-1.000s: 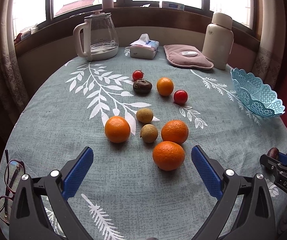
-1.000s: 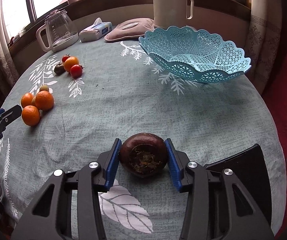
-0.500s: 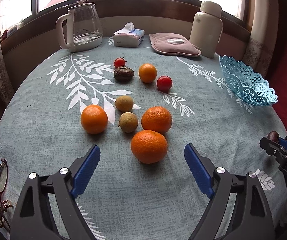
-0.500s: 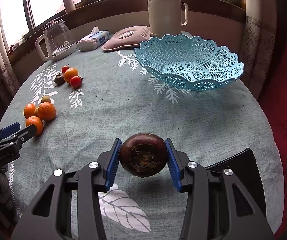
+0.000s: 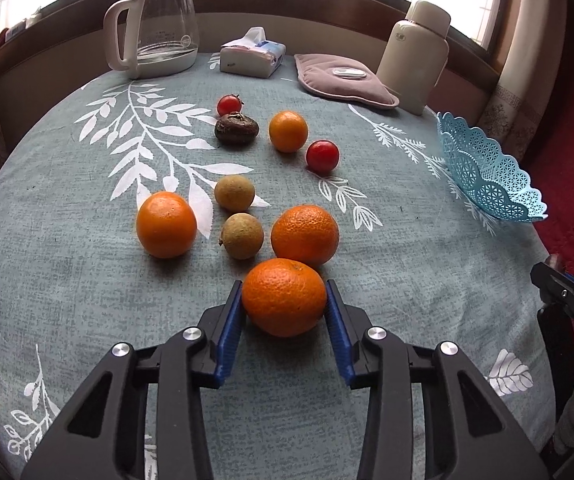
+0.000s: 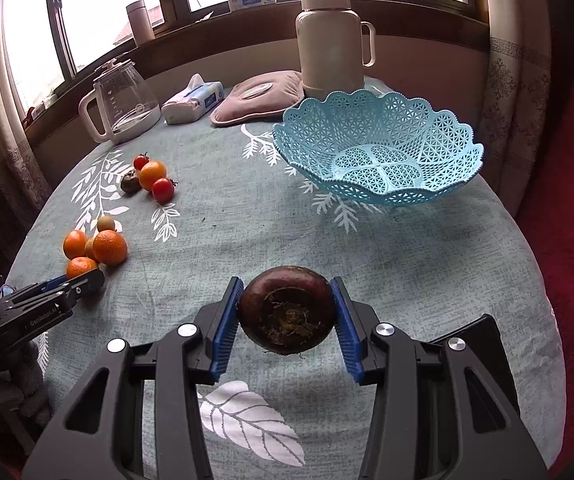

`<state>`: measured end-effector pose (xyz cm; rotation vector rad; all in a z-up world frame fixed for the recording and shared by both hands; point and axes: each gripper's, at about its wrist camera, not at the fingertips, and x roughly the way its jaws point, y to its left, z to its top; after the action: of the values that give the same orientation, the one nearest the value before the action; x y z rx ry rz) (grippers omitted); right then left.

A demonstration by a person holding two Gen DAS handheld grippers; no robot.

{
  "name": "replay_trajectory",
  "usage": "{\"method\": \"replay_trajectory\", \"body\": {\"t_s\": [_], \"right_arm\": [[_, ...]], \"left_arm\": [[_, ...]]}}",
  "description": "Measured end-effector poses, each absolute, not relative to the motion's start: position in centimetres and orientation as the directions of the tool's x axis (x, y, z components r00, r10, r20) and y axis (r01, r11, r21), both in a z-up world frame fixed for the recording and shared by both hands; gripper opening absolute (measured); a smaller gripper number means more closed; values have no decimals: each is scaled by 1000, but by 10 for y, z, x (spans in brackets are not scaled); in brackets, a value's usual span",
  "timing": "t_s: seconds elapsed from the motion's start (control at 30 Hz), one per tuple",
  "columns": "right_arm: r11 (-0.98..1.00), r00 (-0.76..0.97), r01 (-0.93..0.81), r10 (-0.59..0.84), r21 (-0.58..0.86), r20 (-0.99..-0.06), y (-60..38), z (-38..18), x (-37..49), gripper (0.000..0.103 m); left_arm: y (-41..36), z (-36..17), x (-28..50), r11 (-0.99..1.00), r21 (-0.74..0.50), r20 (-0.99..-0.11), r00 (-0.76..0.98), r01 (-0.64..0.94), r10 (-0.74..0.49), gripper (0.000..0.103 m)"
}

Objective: Organize fruits
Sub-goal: 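Carry the dark fruit into the blue basket and open the right gripper while the left grasps a large orange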

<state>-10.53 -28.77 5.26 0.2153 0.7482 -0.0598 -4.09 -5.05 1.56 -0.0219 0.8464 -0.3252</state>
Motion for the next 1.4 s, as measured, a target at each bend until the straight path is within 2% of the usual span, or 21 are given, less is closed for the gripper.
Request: {"method": "replay_trajectory", "body": {"t_s": [0.2,0.37,0.67,0.87,0.97,1.03,1.3,1.4], "right_arm": [[961,781,190,-23,202,-624,-319,81,-94,46],[941,787,256,-71,220,-612,-348,86,-73,46],[923,714,306,-61,232,-697,-385,62,-6,46],[909,694,329,-50,254,-719,-395,53,-4,46],[907,719,327,-56,266,-693,-395,61,-14,55],[901,746,323,-53,291,-664,-396,69,-22,68],[880,807,325,-66,347,-587,-406,105,-47,69],[872,827,342,-103,349,-553,-413,120,-60,75]], "left_arm": [[-57,28,-54,939,-149,-711,626,309,-319,40],[-65,44,-60,928,-147,-686,641,341,-344,40],[-93,56,-57,915,-118,-684,637,386,-357,40],[-114,61,-46,902,-126,-687,620,412,-379,40],[-129,66,-39,893,-128,-683,615,431,-394,40],[-141,70,-35,887,-122,-680,614,446,-402,40],[-193,83,-14,848,-150,-672,577,508,-464,40],[-215,85,-5,831,-165,-673,556,531,-488,40]]}}
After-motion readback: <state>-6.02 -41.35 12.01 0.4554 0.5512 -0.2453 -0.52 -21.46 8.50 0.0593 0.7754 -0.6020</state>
